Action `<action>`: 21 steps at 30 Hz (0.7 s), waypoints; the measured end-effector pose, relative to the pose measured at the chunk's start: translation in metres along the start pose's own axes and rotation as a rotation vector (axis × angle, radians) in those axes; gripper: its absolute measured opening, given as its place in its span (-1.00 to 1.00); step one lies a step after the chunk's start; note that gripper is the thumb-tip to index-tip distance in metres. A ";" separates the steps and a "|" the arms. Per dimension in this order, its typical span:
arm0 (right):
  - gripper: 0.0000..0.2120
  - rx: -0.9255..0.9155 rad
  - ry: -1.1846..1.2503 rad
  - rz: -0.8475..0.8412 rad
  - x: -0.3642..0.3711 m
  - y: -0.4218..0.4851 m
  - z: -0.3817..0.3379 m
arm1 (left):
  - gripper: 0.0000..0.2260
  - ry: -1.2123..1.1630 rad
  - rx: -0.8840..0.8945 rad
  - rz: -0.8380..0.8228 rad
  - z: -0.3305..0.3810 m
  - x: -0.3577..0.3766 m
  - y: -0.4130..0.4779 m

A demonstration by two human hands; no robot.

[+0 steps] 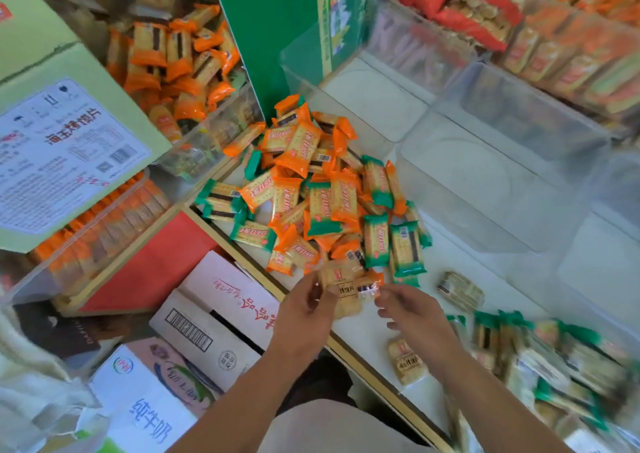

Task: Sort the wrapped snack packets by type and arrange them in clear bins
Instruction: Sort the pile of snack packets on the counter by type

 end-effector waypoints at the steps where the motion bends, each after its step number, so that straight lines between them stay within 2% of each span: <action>1: -0.86 0.002 0.067 0.030 -0.008 -0.010 -0.002 | -0.85 0.051 0.041 -0.048 0.004 0.014 -0.007; 5: -0.83 -0.002 0.287 0.156 -0.050 -0.056 -0.001 | -0.87 0.156 0.138 -0.323 0.025 0.086 -0.044; 7: -0.87 -0.004 0.316 0.301 -0.079 -0.080 0.010 | -0.86 0.215 0.194 -0.435 0.032 0.121 -0.060; 11: -0.82 0.068 0.403 0.492 -0.129 -0.134 0.052 | -0.85 0.403 0.289 -0.523 0.032 0.180 -0.082; 18: -0.79 0.182 0.314 0.799 -0.204 -0.241 0.145 | -0.95 0.656 0.315 -0.721 0.004 0.298 -0.152; 21: -0.62 0.248 0.248 0.835 -0.236 -0.289 0.194 | -0.94 0.738 0.306 -0.776 -0.016 0.333 -0.178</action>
Point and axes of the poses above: each hand's wrist, its own y-axis towards the middle knuckle, its own x-axis out of the palm, z = x × y, the point moved 4 cm from there along y, towards the middle knuckle, and after that the axes turned 12 degrees about -x, right-handed, at the moved point
